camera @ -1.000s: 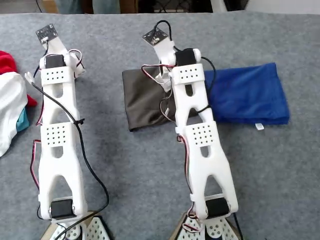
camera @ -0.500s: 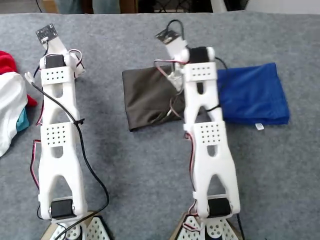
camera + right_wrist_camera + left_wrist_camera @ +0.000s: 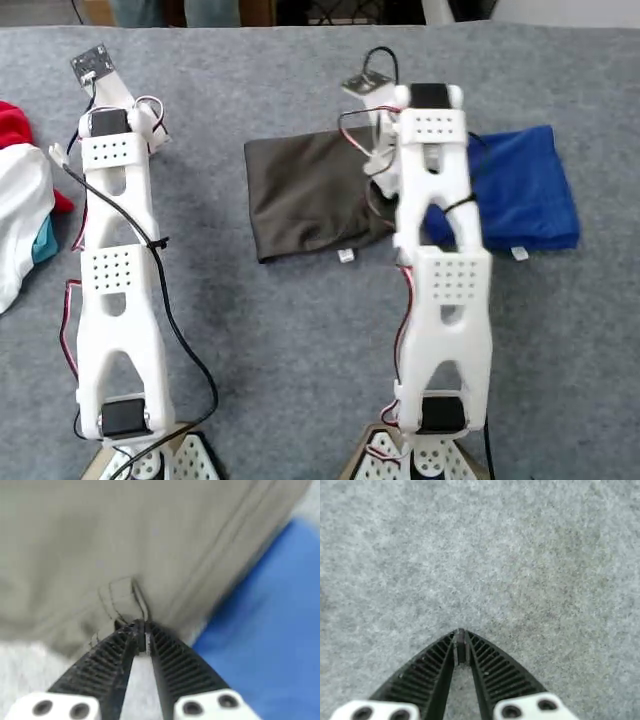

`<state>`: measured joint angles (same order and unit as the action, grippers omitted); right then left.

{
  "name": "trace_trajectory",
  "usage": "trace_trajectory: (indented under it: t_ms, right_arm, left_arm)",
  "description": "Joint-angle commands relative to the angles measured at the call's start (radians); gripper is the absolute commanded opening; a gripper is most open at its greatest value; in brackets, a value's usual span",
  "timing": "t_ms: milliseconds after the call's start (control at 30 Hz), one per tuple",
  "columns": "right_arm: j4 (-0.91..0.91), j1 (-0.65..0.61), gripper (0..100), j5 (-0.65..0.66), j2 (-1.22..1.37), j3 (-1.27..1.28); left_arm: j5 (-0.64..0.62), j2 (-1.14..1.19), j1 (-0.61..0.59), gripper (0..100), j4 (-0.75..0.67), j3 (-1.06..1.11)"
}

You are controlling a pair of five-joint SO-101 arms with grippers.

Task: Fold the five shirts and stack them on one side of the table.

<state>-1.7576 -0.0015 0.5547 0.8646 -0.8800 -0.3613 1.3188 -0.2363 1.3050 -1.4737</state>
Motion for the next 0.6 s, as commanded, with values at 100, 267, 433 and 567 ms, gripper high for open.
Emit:
trace_trajectory:
  t_ms: [100,267,433,567]
  right_arm:
    - [0.014,0.126,1.5,0.087,-0.312,0.159]
    - [0.126,0.074,1.5,0.058,-0.328,0.162]
    - [0.250,-0.115,1.5,0.026,-0.269,0.159]
    - [0.379,-0.178,1.5,0.026,-0.186,0.159]
  left_arm:
    - [0.006,-0.026,0.004,3,-0.017,-0.051]
    - [0.006,-0.026,0.004,3,-0.017,-0.051]
    - [0.006,-0.026,0.004,3,-0.014,-0.051]
    - [0.006,-0.026,0.004,3,-0.014,-0.051]
